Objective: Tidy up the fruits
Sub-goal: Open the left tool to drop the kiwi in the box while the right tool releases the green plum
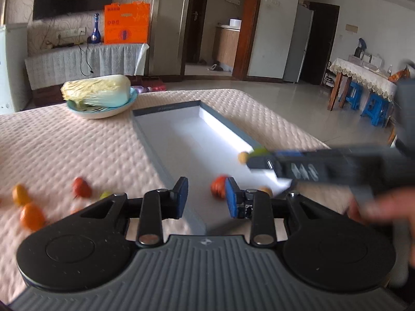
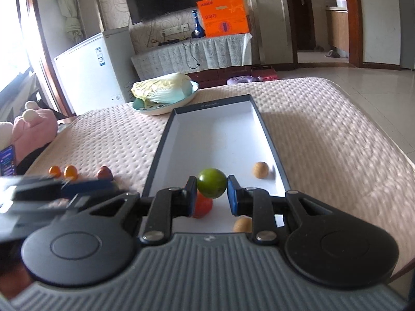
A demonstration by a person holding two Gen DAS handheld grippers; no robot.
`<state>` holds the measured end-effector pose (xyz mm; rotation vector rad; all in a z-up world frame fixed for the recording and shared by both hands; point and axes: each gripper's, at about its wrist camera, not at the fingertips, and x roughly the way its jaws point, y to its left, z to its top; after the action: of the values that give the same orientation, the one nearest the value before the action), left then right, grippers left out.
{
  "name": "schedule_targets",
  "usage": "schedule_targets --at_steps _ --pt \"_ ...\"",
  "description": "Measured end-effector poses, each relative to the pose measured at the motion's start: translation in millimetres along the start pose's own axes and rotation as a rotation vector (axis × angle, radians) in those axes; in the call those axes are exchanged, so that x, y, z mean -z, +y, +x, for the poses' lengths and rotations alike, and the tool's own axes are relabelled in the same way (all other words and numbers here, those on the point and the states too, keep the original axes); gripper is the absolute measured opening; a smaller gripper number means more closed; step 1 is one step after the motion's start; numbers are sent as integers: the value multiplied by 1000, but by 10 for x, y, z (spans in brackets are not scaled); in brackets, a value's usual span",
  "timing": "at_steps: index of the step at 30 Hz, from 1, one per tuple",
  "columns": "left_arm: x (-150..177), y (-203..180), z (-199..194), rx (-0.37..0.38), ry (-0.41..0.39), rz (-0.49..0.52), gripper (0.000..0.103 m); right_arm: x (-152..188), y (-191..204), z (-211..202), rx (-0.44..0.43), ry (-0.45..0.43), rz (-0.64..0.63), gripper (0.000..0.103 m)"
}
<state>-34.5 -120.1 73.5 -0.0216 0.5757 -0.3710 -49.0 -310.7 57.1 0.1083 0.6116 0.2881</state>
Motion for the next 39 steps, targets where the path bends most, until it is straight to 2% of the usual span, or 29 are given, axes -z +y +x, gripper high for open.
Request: schedule_targets --at_steps 3,5,8,14,28,32,39 --pt "202 15 -32 20 60 -74 44 7 28 14 11 0 -17 28" --pt "281 -7 19 12 80 -79 44 13 34 35 23 4 -14 28" --pt "340 -46 57 -28 63 -9 44 24 47 80 36 8 -4 28" --pt "302 151 -16 -29 39 -55 52 29 122 177 45 18 -8 28" --pt "290 533 -158 -94 29 -94 53 9 209 322 69 20 14 28" --pt "287 565 -190 -103 22 -90 57 9 251 377 67 29 14 28" --pt "289 643 -284 -123 3 -82 57 14 317 469 95 34 15 29"
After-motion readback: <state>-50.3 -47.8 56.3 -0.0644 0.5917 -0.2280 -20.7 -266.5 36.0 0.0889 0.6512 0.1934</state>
